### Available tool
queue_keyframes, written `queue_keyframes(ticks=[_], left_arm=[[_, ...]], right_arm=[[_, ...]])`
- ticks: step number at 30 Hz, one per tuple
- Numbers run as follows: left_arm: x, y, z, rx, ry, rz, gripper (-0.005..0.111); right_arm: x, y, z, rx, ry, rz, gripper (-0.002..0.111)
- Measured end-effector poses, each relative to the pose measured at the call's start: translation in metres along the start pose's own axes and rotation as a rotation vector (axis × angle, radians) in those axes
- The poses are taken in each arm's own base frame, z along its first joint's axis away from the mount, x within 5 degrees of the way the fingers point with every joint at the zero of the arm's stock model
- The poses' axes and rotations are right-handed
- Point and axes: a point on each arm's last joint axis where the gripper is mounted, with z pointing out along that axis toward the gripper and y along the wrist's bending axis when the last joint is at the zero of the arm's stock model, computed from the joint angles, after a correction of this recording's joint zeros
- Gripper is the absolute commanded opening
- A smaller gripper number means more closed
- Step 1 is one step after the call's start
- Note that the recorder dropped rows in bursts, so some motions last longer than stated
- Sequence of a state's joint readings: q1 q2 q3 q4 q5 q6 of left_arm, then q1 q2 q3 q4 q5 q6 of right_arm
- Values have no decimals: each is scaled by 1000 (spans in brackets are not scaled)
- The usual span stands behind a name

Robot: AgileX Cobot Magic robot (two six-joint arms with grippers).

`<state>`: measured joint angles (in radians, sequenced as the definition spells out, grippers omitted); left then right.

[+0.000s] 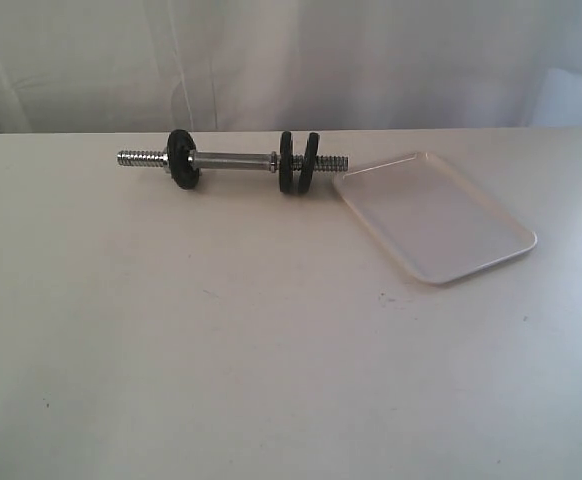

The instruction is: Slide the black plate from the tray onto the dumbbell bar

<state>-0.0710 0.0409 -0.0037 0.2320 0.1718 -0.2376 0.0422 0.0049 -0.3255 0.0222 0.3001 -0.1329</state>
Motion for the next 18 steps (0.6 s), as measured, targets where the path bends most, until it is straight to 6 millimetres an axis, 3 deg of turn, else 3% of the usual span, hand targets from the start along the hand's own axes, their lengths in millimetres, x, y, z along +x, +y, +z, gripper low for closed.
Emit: queue_keyframes(ticks=[13,18], left_arm=[[4,-2,0,19,48,-81,0],[5,-2,0,24,53,-91,0]], right_arm=[[80,9,17,-9,113,4,0],[96,10,16,-21,207,5,0]])
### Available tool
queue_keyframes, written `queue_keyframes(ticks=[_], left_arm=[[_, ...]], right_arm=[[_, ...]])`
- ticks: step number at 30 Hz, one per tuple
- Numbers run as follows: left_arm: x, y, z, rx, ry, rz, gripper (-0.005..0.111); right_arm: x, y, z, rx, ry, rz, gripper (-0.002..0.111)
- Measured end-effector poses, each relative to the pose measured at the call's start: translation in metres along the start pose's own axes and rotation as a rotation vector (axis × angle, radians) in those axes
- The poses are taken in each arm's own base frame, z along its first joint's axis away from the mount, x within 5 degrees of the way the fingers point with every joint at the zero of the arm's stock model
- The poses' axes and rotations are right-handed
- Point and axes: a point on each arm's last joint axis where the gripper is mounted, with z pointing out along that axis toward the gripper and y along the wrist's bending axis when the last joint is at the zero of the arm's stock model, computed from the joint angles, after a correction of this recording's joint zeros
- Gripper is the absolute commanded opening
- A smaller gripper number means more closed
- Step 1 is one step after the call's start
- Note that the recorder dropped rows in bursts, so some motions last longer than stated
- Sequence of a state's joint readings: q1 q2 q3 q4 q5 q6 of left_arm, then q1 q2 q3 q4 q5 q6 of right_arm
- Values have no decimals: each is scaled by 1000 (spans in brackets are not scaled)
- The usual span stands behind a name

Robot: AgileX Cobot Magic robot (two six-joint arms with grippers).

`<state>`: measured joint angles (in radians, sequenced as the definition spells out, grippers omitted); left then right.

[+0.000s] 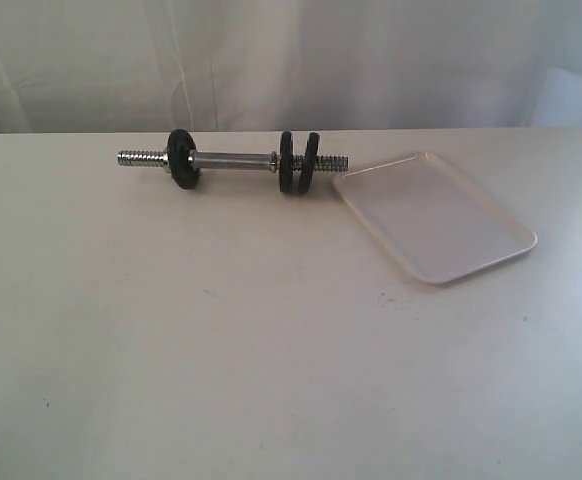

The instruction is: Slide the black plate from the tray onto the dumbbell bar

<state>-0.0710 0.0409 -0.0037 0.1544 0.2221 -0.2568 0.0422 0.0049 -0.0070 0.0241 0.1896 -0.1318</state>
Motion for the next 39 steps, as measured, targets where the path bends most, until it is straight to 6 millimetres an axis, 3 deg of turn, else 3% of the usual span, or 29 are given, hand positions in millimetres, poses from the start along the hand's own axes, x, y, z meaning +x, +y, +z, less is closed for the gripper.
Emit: queue_keyframes(ticks=[39], left_arm=[[-1,1,0,-9,-9,28,0]], right_arm=[[4,1,0,-9,40,64,0]])
